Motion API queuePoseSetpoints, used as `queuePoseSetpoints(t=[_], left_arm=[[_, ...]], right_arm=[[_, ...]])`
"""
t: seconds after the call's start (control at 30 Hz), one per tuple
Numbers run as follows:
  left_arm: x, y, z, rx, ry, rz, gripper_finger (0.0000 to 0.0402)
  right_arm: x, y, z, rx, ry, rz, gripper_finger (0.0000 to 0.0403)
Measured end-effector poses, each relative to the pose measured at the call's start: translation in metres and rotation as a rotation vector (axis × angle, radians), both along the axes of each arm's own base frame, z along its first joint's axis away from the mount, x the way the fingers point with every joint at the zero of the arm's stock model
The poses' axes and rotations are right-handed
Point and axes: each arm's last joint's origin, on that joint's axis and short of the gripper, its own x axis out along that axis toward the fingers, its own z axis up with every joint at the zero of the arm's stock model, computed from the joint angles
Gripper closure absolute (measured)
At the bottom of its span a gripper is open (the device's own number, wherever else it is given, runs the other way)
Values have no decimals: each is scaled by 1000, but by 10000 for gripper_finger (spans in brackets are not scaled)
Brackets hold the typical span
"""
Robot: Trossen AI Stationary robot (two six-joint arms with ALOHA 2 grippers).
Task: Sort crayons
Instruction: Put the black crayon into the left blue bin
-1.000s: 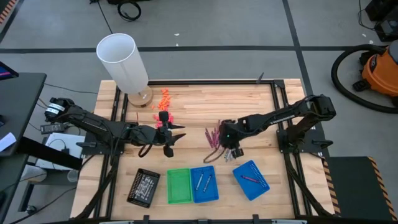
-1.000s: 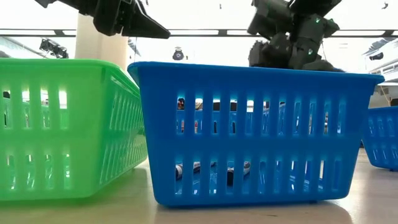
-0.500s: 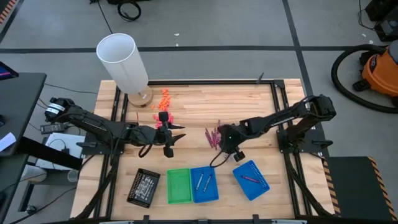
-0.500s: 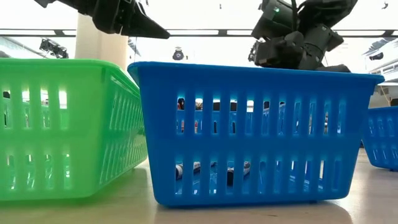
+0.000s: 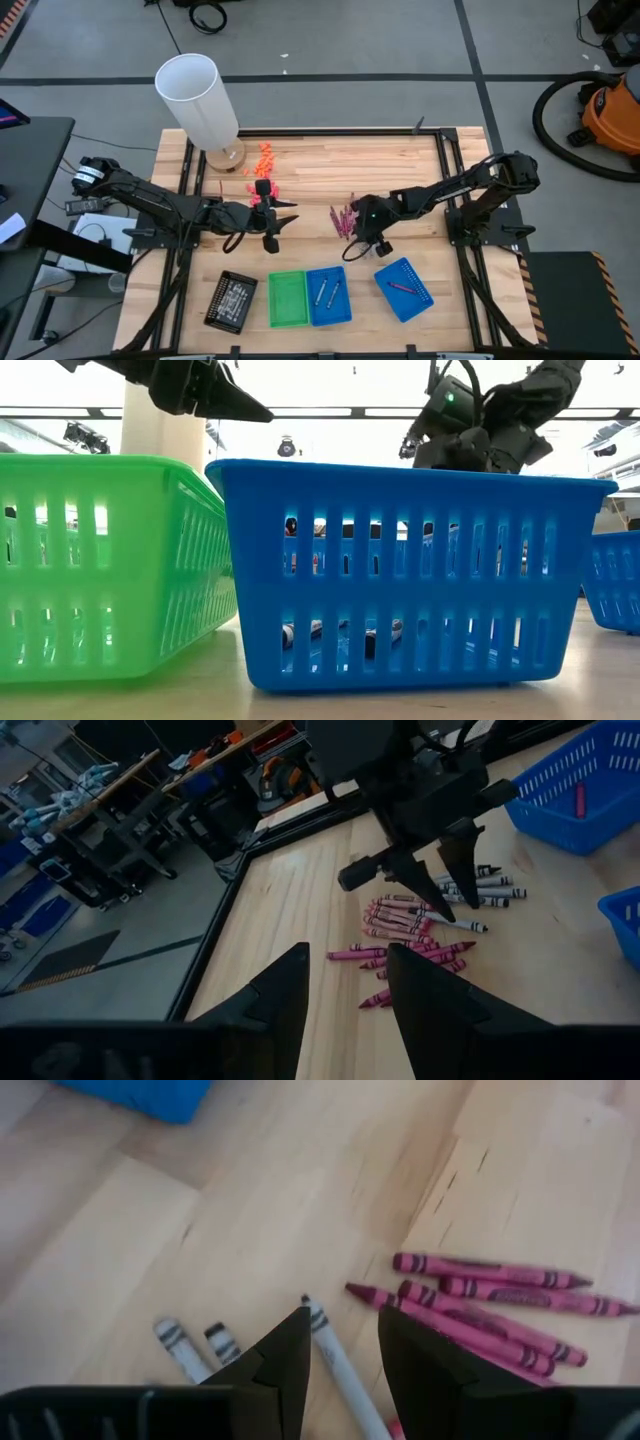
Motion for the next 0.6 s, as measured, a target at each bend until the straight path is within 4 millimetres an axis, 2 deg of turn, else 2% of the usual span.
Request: queuePoseSetpoints(t=[0.4,0.6], left_arm=[[0,0,0,0,-1,0,255],[0,0,0,0,-2,0,255]], right_arm=[[-14,-15,-18,7,-23,-19,273],[-16,-19,-19,20,-27,-28,273]])
